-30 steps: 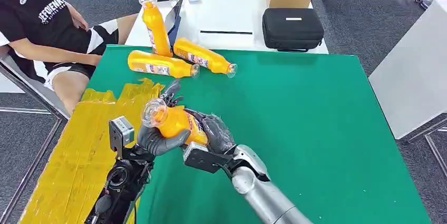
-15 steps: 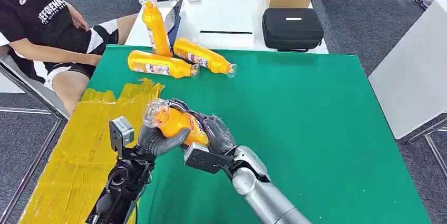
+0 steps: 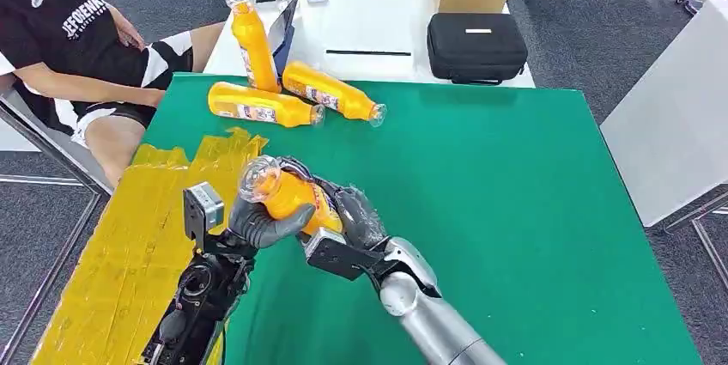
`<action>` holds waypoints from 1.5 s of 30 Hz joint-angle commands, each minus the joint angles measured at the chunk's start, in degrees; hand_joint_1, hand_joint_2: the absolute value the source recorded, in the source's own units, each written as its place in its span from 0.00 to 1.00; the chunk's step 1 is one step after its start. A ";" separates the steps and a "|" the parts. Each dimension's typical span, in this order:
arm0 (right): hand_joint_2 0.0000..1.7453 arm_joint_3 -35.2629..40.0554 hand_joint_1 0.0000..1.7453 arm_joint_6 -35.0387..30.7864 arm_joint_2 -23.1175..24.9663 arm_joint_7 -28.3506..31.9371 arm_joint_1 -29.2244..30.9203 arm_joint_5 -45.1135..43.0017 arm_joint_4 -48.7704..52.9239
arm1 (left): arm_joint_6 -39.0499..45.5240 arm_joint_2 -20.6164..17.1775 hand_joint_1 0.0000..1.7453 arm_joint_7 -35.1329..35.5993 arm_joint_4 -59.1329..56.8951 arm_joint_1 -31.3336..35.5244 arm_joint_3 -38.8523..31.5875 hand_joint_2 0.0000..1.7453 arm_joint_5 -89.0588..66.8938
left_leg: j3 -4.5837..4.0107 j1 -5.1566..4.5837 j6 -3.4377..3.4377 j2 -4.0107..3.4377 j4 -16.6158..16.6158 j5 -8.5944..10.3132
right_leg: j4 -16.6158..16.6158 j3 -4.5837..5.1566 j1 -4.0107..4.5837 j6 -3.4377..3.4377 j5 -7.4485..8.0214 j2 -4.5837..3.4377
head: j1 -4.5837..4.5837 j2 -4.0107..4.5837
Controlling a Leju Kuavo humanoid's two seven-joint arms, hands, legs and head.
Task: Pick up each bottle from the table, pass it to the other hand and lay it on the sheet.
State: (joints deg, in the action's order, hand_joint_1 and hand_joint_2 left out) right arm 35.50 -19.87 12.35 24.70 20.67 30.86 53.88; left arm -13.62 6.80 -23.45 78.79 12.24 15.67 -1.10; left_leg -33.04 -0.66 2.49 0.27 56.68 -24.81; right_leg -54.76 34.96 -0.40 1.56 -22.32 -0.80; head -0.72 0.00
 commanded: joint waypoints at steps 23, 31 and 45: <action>1.00 -13.36 0.00 2.21 -7.46 2.19 -13.27 -15.82 28.32 | 44.76 -4.55 1.00 16.55 -10.55 5.97 -3.00 1.00 -61.65 | 0.14 0.05 -0.15 0.10 -0.02 -0.09 | 0.03 -0.18 0.05 -0.03 -0.10 0.16 | 0.00 0.00; 1.00 -16.46 0.00 1.79 -8.45 1.70 -15.18 -17.79 31.16 | 46.68 -21.37 1.00 50.07 -23.29 16.62 20.70 1.00 -88.90 | 0.23 0.11 -0.25 0.34 0.00 -0.08 | -0.02 -0.33 0.10 -0.09 -0.19 0.43 | 0.00 0.00; 1.00 -16.49 0.00 3.94 -7.67 1.30 -15.38 -16.29 30.50 | 49.65 -15.46 1.00 41.73 -47.70 20.84 22.51 1.00 -88.90 | 0.14 0.00 -0.16 0.00 -0.05 0.00 | 0.02 -0.14 0.01 -0.02 -0.05 0.09 | 0.02 0.00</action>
State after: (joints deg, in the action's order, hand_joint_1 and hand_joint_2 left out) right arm 20.46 -16.72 5.14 26.27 4.66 14.43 85.24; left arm 34.69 -10.97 22.58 44.84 29.77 37.79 -89.96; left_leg -33.07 -0.68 2.43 0.22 56.69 -24.75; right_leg -54.77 35.01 -0.41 1.56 -22.30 -0.82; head -0.70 0.00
